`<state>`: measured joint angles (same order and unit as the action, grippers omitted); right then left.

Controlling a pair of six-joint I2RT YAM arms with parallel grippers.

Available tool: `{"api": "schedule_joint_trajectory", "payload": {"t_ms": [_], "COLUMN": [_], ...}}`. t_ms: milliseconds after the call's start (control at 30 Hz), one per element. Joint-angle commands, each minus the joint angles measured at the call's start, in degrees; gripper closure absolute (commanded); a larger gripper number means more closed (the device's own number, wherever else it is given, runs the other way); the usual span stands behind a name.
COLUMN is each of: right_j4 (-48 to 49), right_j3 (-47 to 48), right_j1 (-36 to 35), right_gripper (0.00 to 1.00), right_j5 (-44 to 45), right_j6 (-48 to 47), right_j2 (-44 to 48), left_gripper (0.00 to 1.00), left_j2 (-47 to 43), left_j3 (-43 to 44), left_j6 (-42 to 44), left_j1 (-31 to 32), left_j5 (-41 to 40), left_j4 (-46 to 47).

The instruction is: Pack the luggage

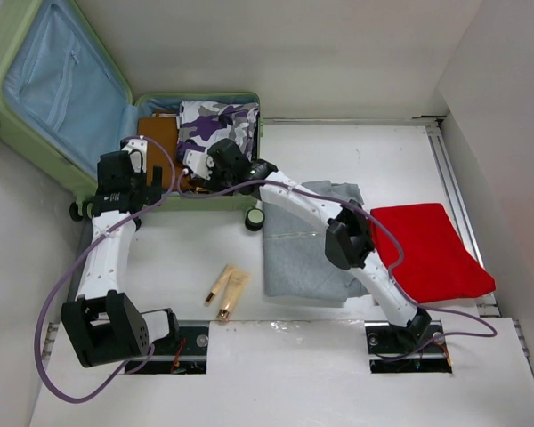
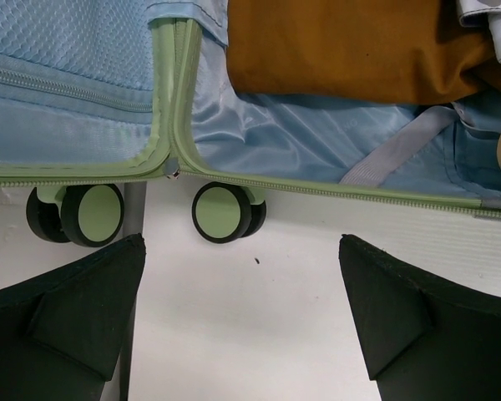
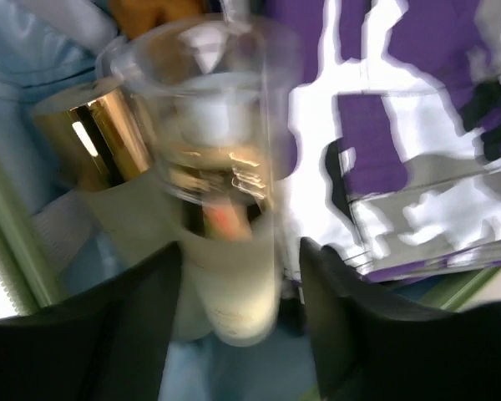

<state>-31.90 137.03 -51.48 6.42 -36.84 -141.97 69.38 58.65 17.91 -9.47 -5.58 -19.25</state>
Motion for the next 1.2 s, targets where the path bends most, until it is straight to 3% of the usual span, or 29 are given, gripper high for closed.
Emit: {"api": "schedule_joint_trajectory", "payload": {"t_ms": [0,133,400,433,467,533,600,833,967,1033,1167], "right_j4": [0.87,0.87,5.26,6.31,7.46,12.46,15.36,18.01,22.48,23.1,23.11], "right_j3": [-0.98,-0.98,-4.31,-5.19,-7.37,-9.93,-11.69,-5.56,-11.41,-18.42,-31.16], "right_j1": [-0.46,-0.46,0.06,0.07,0.94,1.99,3.05,4.37,6.65,8.14,12.35], "right_gripper": [0.34,0.26,0.25,0.27,0.47,0.64,0.75,0.76,0.6,0.4,0.33], "right_j5": [-7.29,-9.49,-12.56,-15.18,-17.55,-23.43,-29.43,-37.44,-37.36,-30.09,-15.22], "right_j6": [-1.3,-2.45,-2.45,-2.45,-2.45,-1.58,0.79,10.72,19.86,21.28,26.81], "right_j2": [-3.84,-3.84,3.43,4.67,5.99,9.33,9.96,1.62,6.67,11.95,27.42], "left_gripper": [0.0,0.0,0.0,0.0,0.0,0.01,0.01,0.05,0.15,0.16,0.15], "left_j2": [-0.3,-0.3,-0.3,-0.82,-0.83,-0.83,-0.83,0.75,-1.09,-1.8,-4.51], "left_j3": [2.26,2.26,2.26,2.26,2.26,2.78,3.3,5.68,6.3,6.91,3.25], "left_j6": [0.19,0.72,1.33,1.34,1.86,2.91,2.92,2.04,8.79,13.09,19.96], "left_j1": [-0.19,-0.19,-0.19,-0.19,-0.19,0.33,0.95,2.36,2.96,7.96,20.44], "left_j5": [0.66,0.66,2.32,3.99,4.96,7.76,8.4,11.72,24.98,28.78,28.01], "left_j4": [1.14,1.14,0.36,0.35,-0.26,-0.27,-0.27,-1.05,-6.48,-10.97,-20.38]}}
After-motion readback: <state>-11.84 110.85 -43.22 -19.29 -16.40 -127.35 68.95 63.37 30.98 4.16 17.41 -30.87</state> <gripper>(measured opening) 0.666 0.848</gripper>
